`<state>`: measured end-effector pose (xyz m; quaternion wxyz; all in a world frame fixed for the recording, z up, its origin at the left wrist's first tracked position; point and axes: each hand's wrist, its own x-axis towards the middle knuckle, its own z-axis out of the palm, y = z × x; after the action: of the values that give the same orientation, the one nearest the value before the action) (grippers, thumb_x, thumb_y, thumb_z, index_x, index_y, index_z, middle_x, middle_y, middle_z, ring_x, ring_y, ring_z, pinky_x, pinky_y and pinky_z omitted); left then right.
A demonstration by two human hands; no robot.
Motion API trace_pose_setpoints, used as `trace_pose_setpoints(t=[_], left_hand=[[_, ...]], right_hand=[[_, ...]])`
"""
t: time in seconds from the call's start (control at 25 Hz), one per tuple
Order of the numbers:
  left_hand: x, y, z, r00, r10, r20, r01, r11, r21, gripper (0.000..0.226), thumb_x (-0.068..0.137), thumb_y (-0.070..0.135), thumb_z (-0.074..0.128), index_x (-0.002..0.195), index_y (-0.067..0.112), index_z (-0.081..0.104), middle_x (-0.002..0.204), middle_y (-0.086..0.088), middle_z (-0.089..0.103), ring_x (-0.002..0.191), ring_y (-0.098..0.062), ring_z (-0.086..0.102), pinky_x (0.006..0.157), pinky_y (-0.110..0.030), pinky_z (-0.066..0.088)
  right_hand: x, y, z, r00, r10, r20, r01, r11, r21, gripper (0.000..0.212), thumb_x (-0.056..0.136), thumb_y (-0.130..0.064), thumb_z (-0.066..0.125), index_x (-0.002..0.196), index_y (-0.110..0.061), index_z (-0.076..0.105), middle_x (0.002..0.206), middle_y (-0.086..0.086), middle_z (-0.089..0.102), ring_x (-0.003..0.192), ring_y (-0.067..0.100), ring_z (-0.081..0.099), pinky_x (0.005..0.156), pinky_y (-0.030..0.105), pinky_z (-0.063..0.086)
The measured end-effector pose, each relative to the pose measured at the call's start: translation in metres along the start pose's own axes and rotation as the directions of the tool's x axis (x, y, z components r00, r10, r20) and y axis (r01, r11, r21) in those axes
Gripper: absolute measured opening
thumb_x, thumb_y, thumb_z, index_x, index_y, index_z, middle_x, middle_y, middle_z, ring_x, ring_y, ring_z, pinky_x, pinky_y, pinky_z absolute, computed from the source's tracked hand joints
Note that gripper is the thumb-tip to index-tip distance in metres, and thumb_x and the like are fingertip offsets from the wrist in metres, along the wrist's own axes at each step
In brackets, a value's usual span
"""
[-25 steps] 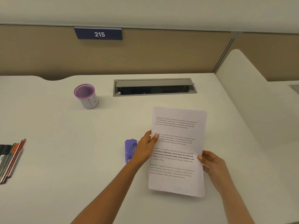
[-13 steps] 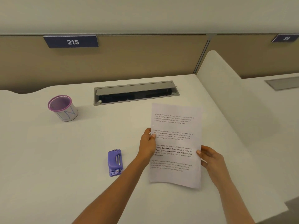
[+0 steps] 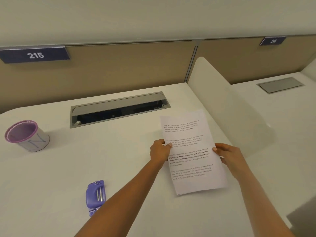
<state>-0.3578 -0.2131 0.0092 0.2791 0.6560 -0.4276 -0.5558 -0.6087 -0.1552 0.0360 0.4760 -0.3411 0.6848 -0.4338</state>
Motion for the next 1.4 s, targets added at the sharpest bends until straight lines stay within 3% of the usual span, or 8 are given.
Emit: trace_pose_setpoints(t=[0.16, 0.28, 0.44, 0.52, 0.72, 0.88, 1.04, 1.4], left_hand=[[0.018, 0.005, 0.025, 1.0, -0.005, -0.012, 0.006, 0.996, 0.085, 0.009, 0.086, 0.02, 0.065, 0.078, 0.016, 0.065, 0.089, -0.007, 0.073, 0.075, -0.026, 0.071, 0.067, -0.039, 0.061], [0.033, 0.014, 0.042, 1.0, 0.001, -0.013, 0.001, 0.99, 0.141, 0.008, 0.086, 0.02, 0.064, 0.081, 0.013, 0.064, 0.094, -0.007, 0.073, 0.073, -0.024, 0.066, 0.061, -0.029, 0.054], [0.052, 0.024, 0.056, 1.0, -0.018, -0.002, 0.018, 0.976, 0.217, 0.022, 0.087, 0.02, 0.059, 0.104, 0.007, 0.062, 0.106, -0.009, 0.069, 0.092, -0.029, 0.066, 0.076, -0.034, 0.053], [0.06, 0.029, 0.062, 1.0, -0.005, 0.005, 0.004, 0.965, 0.264, 0.025, 0.087, 0.02, 0.057, 0.108, 0.006, 0.058, 0.11, -0.01, 0.067, 0.097, -0.03, 0.065, 0.075, -0.032, 0.05], [0.073, 0.039, 0.064, 1.0, 0.008, 0.009, -0.01, 0.936, 0.352, 0.017, 0.086, 0.018, 0.055, 0.098, 0.008, 0.059, 0.098, -0.01, 0.07, 0.081, -0.03, 0.07, 0.075, -0.04, 0.059], [0.077, 0.039, 0.064, 1.0, 0.024, -0.006, -0.019, 0.907, 0.42, 0.02, 0.083, 0.014, 0.054, 0.102, 0.008, 0.059, 0.101, -0.01, 0.069, 0.086, -0.031, 0.069, 0.078, -0.041, 0.059], [0.073, 0.037, 0.068, 0.993, 0.114, -0.044, -0.077, 0.864, 0.497, 0.021, 0.088, 0.024, 0.056, 0.101, 0.008, 0.057, 0.106, -0.009, 0.065, 0.095, -0.03, 0.064, 0.069, -0.032, 0.048], [0.057, 0.037, 0.065, 0.982, 0.19, 0.003, -0.15, 0.771, 0.619, 0.016, 0.086, 0.017, 0.052, 0.098, 0.007, 0.056, 0.105, -0.012, 0.064, 0.094, -0.03, 0.063, 0.065, -0.031, 0.043]], right_hand=[[0.022, -0.004, -0.02, 0.999, 0.045, 0.006, -0.044, 0.998, -0.052, 0.024, 0.086, -0.006, 0.067, 0.11, -0.007, 0.072, 0.103, 0.008, 0.076, 0.089, 0.02, 0.073, 0.069, 0.026, 0.055], [0.039, -0.006, -0.027, 0.998, 0.067, -0.015, -0.068, 0.994, -0.089, 0.023, 0.087, -0.007, 0.067, 0.109, -0.007, 0.072, 0.102, 0.008, 0.076, 0.08, 0.015, 0.073, 0.062, 0.021, 0.053], [0.068, -0.006, -0.027, 0.996, 0.075, -0.055, -0.08, 0.992, -0.093, 0.027, 0.087, -0.004, 0.066, 0.113, 0.0, 0.069, 0.109, 0.018, 0.072, 0.089, 0.028, 0.067, 0.076, 0.034, 0.055], [0.082, -0.007, -0.027, 0.993, 0.07, -0.096, -0.082, 0.99, -0.119, 0.027, 0.086, -0.003, 0.067, 0.113, 0.001, 0.069, 0.109, 0.02, 0.071, 0.091, 0.029, 0.066, 0.084, 0.039, 0.053], [0.108, -0.006, -0.026, 0.984, 0.046, -0.173, -0.084, 0.973, -0.217, 0.024, 0.083, -0.005, 0.07, 0.107, -0.005, 0.073, 0.109, 0.018, 0.072, 0.099, 0.033, 0.068, 0.095, 0.043, 0.052], [0.113, -0.001, -0.024, 0.97, 0.025, -0.241, -0.106, 0.939, -0.328, 0.026, 0.083, -0.008, 0.071, 0.11, -0.006, 0.072, 0.113, 0.013, 0.07, 0.094, 0.024, 0.061, 0.081, 0.031, 0.045], [0.111, 0.004, -0.022, 0.964, -0.005, -0.268, -0.114, 0.897, -0.427, 0.03, 0.084, -0.009, 0.069, 0.114, -0.003, 0.07, 0.118, 0.014, 0.069, 0.099, 0.025, 0.061, 0.086, 0.028, 0.043], [0.1, 0.004, -0.015, 0.94, -0.044, -0.339, -0.175, 0.791, -0.586, 0.039, 0.086, -0.016, 0.07, 0.122, 0.0, 0.065, 0.123, 0.017, 0.067, 0.118, 0.033, 0.059, 0.101, 0.038, 0.044]])
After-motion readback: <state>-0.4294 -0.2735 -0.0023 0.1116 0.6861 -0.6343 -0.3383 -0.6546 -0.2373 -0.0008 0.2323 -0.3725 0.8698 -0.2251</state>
